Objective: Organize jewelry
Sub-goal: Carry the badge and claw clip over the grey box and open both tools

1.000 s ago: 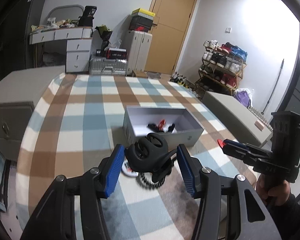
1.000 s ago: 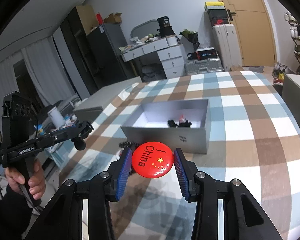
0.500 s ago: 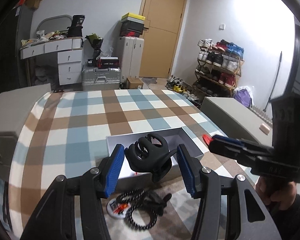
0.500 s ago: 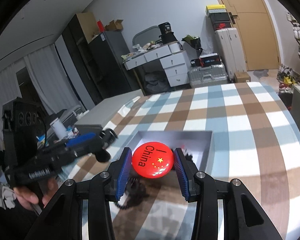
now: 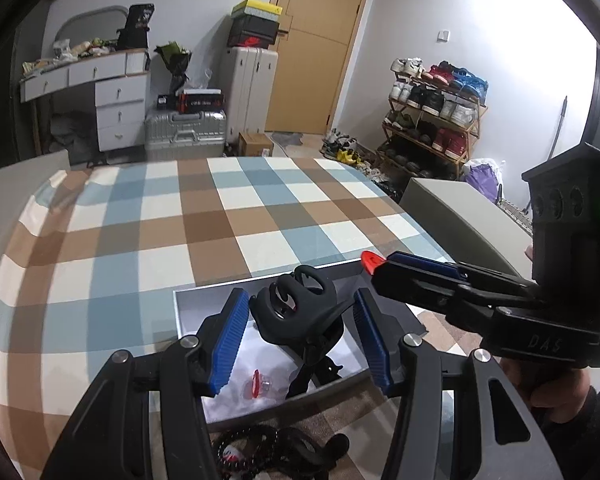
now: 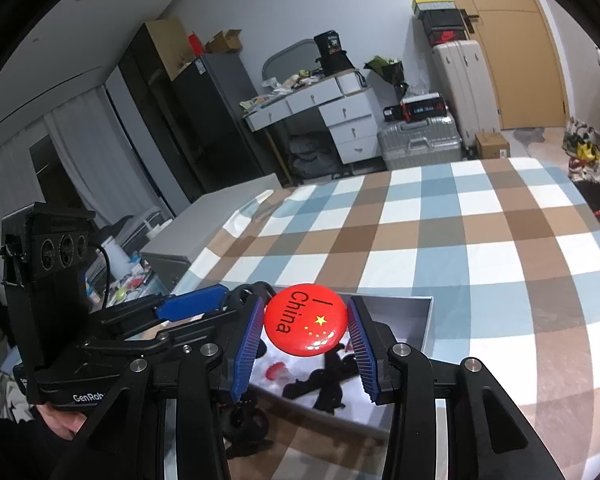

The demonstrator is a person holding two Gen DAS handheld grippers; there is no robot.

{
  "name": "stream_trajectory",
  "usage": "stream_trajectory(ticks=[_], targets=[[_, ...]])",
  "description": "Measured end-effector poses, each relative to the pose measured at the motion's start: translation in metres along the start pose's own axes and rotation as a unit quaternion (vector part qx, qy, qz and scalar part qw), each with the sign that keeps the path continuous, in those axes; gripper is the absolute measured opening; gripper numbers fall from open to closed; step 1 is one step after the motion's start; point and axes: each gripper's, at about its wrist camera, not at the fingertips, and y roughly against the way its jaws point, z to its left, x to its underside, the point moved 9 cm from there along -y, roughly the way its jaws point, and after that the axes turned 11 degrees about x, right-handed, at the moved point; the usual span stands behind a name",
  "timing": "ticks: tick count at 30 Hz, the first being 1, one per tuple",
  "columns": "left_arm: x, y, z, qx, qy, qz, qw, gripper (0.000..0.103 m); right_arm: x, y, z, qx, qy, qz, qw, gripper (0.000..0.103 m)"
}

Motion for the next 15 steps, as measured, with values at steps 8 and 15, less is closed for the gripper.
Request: stream_trajectory(ticks=[8,15], targets=[[0.004,-0.016,0.005,0.017,0.009,0.011,0.9998,0.049,0.009,-0.022,-0.013,0.003,-0.011,0.028,1.0,0.042],[0.006,-0.022,0.008,0.021,0.014,0.021,0.9995,0.049,0.015,-0.031,-0.018,0.003,-0.008,0.037,0.999,0.042]])
